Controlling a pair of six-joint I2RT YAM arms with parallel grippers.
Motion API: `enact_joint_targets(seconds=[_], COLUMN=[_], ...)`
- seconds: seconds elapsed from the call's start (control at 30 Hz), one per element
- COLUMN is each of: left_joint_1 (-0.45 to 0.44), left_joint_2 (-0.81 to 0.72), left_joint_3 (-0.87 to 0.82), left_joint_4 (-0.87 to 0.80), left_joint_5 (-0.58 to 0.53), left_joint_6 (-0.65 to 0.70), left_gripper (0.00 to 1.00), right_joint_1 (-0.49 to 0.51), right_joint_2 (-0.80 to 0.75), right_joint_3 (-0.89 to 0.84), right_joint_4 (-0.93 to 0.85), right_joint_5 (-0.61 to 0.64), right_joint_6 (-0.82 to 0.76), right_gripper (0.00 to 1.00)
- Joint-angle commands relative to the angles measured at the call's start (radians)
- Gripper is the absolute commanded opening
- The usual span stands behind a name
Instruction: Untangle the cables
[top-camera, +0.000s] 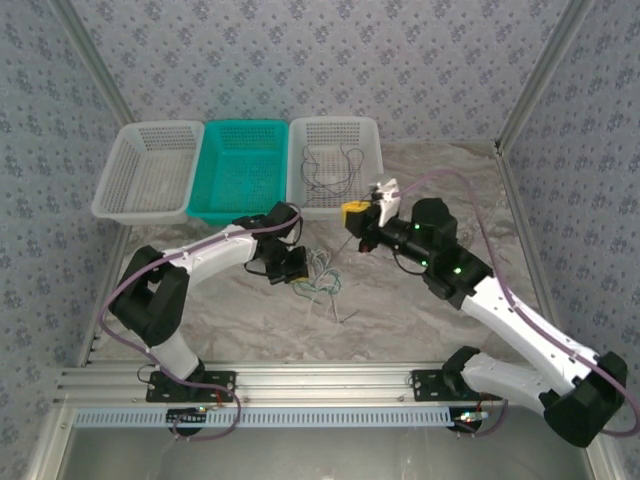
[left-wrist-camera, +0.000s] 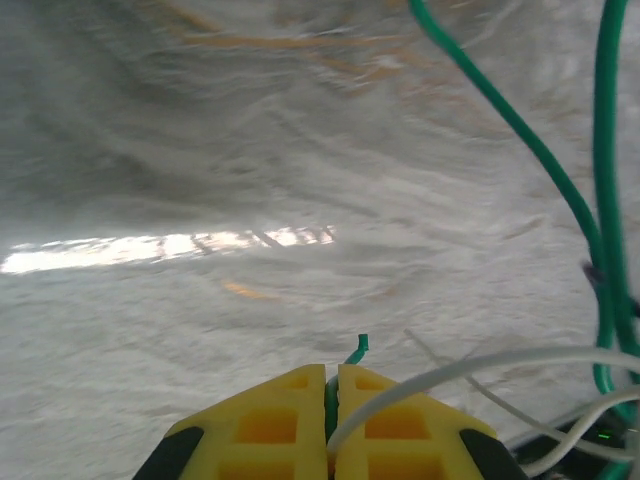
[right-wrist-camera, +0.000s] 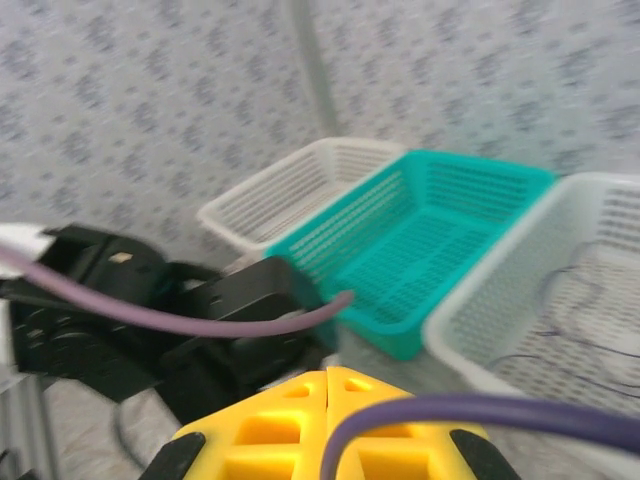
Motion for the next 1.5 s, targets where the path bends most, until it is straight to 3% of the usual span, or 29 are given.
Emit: enact_joint_targets(seconds=[0.0,0.23,0.6,1.0,1.2,1.33,1.47], left_joint_1=[0.019,0.082,0.212,0.403,0.51,0.563,0.623], left_joint_2=[-0.015,-0.072,-0.19,-0.276,-0.32,-0.293,-0.237], left_joint_3=[-0.008,-0.139,-0.265,-0.31,-0.239,-0.199,-0.203], left_joint_4=[-0.153,-0.182,-0.234,-0.239,-0.264,-0.273,-0.214], left_joint_5=[-0.11,-0.171,-0.25,-0.265,-0.307,-0.33,-0.273], left_joint_6=[0.07,0.102,0.128,0.098,0.121,0.163,0.193], left_gripper=[0.0,0.0,0.0,0.0,0.0,0.0,0.0], right_joint_1=[-0.106,-0.388,-0.66,-0.766,-0.764,-0.765,-0.766], right_joint_2=[-0.08,-0.198,-0.239,-0.177,-0.158,-0.15,-0.151], right_joint_3=[0.003,0.003,0.082,0.274,0.368,0.384,0.403], right_joint_4=[-0.064,-0.197,-0.276,-0.28,-0.289,-0.294,-0.292], right_joint_5=[0.114,0.22,0.367,0.489,0.469,0.454,0.459], right_joint_6=[0.046,0.21,0.372,0.452,0.476,0.484,0.473], right_gripper=[0.0,0.0,0.0,0.0,0.0,0.0,0.0])
